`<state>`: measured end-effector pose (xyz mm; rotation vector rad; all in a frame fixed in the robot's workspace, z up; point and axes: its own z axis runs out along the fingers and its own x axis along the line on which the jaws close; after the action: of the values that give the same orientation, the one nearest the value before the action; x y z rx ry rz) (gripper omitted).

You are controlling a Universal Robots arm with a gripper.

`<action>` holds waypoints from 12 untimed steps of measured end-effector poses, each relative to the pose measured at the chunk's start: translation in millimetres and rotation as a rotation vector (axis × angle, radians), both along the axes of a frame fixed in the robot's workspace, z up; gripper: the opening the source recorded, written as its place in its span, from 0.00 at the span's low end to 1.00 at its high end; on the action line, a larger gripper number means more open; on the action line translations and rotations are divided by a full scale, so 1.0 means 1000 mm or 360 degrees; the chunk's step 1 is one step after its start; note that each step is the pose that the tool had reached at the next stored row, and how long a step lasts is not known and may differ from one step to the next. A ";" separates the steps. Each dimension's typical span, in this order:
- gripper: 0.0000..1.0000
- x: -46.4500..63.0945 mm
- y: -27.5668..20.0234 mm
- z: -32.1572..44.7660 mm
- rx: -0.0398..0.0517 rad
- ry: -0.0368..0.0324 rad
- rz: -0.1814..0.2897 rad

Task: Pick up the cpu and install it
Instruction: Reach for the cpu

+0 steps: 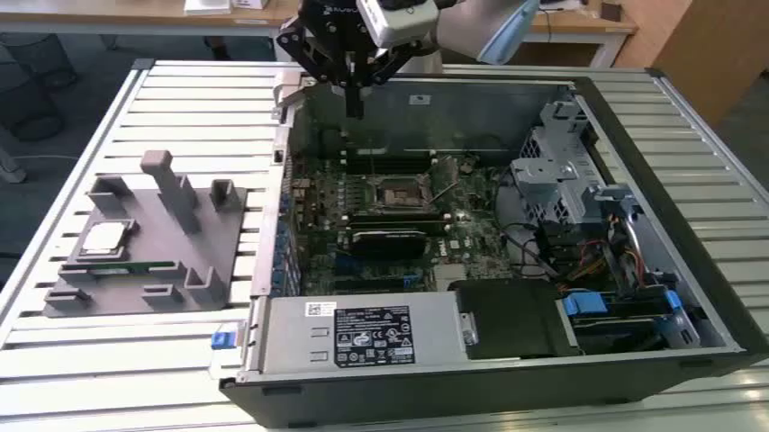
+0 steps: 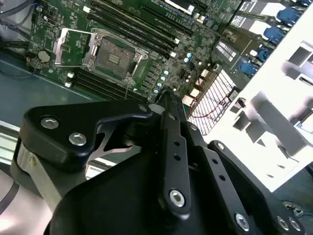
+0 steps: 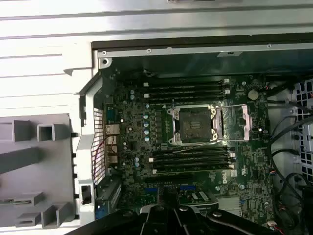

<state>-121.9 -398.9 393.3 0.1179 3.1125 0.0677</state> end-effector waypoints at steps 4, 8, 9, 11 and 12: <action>0.11 0.000 0.0000 0.0000 0.0000 0.0000 0.0000; 0.11 -0.003 0.0000 0.0000 0.0000 0.0000 0.0000; 0.11 -0.004 0.0000 0.0001 0.0000 0.0000 0.0000; 0.11 -0.007 0.0000 0.0000 0.0000 0.0000 0.0000; 0.11 -0.008 0.0000 0.0000 0.0000 0.0000 0.0000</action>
<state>-130.0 -398.9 393.3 0.1180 3.1125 0.0676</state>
